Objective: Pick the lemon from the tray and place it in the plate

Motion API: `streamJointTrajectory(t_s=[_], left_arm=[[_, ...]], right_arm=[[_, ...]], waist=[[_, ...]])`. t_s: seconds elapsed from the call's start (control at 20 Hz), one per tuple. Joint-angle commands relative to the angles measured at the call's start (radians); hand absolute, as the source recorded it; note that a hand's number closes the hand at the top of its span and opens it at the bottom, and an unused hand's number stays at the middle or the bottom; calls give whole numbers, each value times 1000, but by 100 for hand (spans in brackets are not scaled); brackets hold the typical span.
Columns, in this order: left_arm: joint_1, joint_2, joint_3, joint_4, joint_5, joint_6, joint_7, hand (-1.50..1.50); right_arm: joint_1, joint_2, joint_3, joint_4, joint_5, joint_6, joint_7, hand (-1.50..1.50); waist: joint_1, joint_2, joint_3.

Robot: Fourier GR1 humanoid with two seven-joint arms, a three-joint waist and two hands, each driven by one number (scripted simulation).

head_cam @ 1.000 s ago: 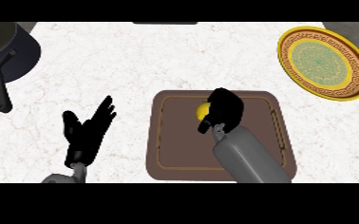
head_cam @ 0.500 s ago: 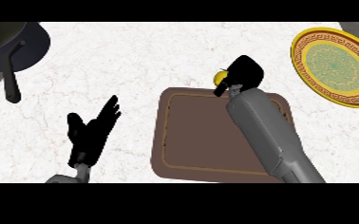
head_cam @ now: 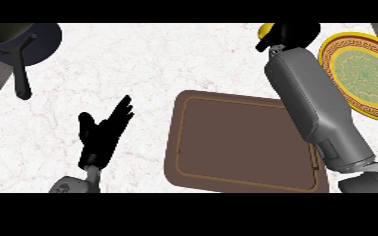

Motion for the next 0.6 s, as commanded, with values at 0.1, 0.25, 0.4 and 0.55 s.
streamJointTrajectory(t_s=[0.1,0.25,0.4,0.55], left_arm=[[-14,10,7,5,-3,-2,14,0],[3,0,-6,10,-11,2,4,0],[-15,-7,13,12,-7,19,10,0],[-9,-12,11,8,-16,33,7,0]], right_arm=[[-92,-53,-66,69,156,-246,215,150],[-83,-61,-114,75,212,-339,256,150],[-63,-70,-162,81,258,-423,256,150],[-26,-77,-220,63,293,-527,251,150]], waist=[[-2,-3,1],[-10,-4,2],[-29,-8,3],[-46,-13,4]])
